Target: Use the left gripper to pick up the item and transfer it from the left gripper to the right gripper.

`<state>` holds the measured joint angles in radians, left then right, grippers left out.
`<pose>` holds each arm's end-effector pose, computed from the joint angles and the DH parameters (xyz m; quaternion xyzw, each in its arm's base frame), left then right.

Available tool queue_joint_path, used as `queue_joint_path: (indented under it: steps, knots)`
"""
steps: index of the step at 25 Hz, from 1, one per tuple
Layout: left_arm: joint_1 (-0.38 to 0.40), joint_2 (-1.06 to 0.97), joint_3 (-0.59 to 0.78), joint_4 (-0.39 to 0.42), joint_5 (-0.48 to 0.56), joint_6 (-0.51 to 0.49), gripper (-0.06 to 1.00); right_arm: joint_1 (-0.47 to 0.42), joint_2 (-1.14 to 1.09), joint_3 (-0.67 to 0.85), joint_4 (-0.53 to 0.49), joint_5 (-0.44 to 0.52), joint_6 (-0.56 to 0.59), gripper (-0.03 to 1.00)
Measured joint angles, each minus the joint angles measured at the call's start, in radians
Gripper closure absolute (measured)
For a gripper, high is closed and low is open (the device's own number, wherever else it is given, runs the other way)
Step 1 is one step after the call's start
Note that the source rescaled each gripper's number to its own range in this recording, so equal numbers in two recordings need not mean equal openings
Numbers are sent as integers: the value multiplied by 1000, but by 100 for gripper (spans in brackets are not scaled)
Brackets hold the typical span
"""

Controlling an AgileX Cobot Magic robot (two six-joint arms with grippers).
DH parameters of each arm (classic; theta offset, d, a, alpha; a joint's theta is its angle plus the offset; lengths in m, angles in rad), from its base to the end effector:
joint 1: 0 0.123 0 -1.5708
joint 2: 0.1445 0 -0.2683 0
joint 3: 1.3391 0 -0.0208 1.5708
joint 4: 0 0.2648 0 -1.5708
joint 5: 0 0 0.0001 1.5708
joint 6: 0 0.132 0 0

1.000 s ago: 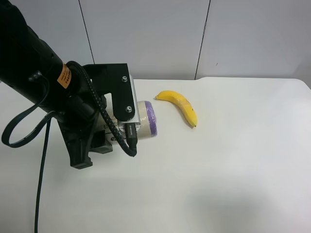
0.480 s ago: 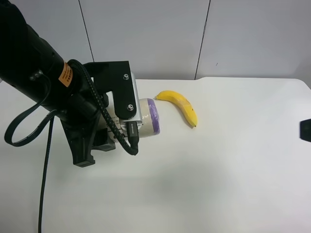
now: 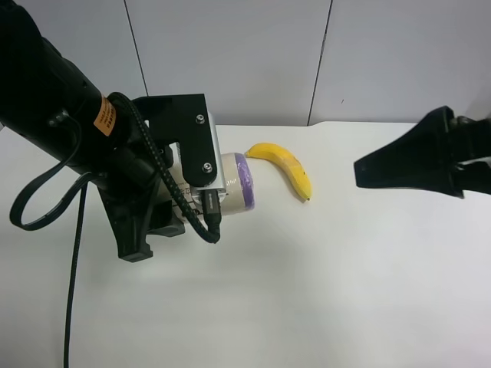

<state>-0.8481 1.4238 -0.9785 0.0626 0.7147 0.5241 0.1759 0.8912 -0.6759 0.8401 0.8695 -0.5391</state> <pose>0.2142 -0.2347 0.2021 0.6275 0.7382 -0.0144 0.2472 0.1880 0.1097 0.2629 -0.1526 0.8780 0.3205 0.3213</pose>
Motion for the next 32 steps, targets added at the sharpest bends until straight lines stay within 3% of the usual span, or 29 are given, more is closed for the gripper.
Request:
queue_joint_path:
  steps: [7, 14, 32]
  knots:
    - [0, 0, 0, 0, -7, 0, 94, 0, 164, 0, 316, 6, -252, -3]
    - [0, 0, 0, 0, -32, 1, 94, 0, 326, 0, 514, 105, -402, -3]
    - [0, 0, 0, -84, -131, 1, 94, 0, 515, -1, 688, 232, -503, -3]
